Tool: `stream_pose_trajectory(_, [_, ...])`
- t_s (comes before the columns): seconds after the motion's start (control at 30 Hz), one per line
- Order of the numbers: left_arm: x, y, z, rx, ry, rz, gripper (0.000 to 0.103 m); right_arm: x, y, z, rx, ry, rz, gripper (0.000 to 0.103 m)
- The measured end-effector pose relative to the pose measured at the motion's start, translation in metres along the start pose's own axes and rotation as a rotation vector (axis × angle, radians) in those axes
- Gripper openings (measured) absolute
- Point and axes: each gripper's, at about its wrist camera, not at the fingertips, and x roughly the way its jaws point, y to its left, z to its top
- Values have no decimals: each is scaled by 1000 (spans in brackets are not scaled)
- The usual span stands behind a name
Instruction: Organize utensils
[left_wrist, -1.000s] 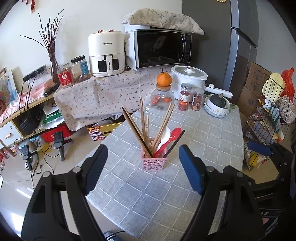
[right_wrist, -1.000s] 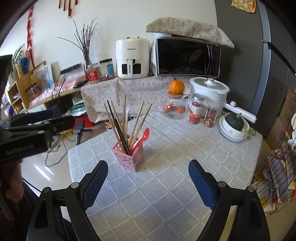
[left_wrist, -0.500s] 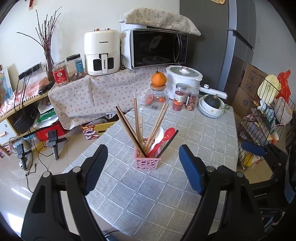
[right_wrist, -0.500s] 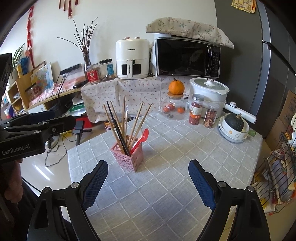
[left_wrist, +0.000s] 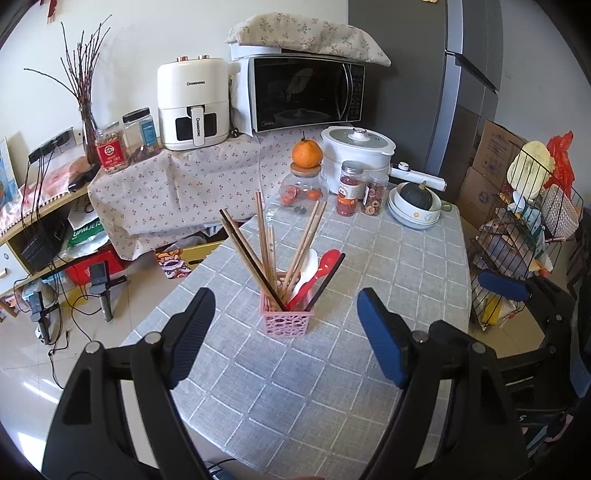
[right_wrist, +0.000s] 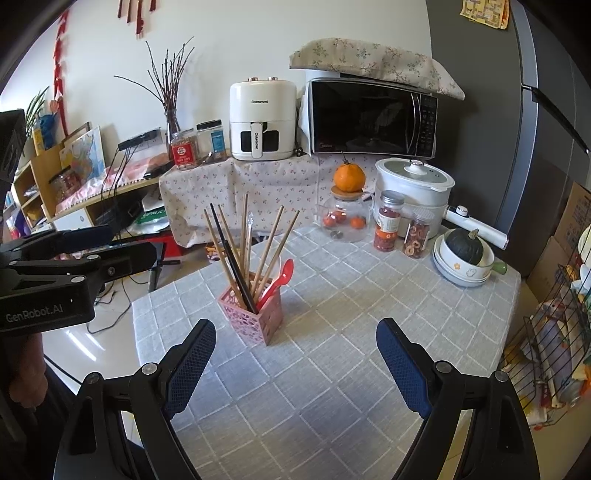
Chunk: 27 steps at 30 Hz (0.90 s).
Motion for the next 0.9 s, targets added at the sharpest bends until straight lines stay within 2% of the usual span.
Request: stream_pose_trajectory(0.9, [10, -2, -5, 8, 59, -2, 79, -8, 2, 2, -14, -16, -8, 90])
